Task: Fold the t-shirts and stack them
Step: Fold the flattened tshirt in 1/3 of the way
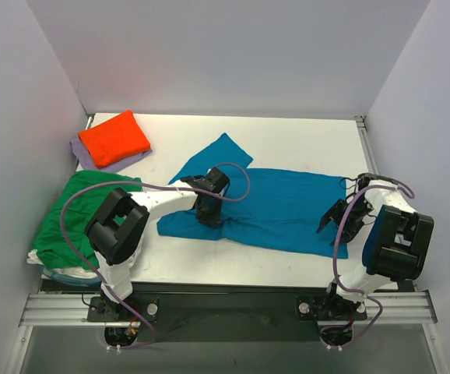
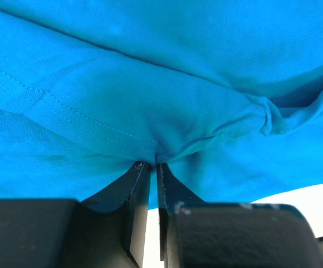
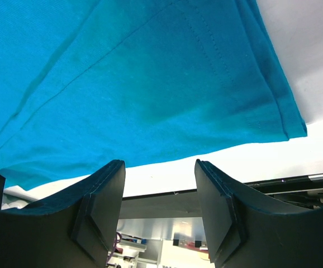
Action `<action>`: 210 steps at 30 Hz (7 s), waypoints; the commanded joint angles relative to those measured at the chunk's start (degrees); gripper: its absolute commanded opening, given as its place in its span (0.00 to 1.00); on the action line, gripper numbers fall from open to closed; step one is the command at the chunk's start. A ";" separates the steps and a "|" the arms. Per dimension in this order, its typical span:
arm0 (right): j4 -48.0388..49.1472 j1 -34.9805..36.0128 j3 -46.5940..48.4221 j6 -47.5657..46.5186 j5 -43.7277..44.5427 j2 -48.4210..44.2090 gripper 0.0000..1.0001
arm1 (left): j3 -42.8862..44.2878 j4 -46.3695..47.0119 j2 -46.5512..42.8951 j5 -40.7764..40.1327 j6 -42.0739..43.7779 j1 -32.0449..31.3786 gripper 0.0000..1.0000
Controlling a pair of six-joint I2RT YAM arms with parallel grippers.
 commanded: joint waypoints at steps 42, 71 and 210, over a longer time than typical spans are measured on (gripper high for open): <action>-3.39 0.51 0.75 0.21 -0.48 -1.36 0.54 | 14.24 -0.08 6.08 -2.48 5.20 0.62 0.00; -2.77 0.51 1.81 1.00 -1.01 1.02 0.54 | 37.96 -11.94 22.79 -1.51 16.10 0.09 0.00; 2.85 12.64 -1.01 -0.49 1.54 0.58 0.56 | 12.13 2.73 7.49 0.34 14.00 18.73 0.35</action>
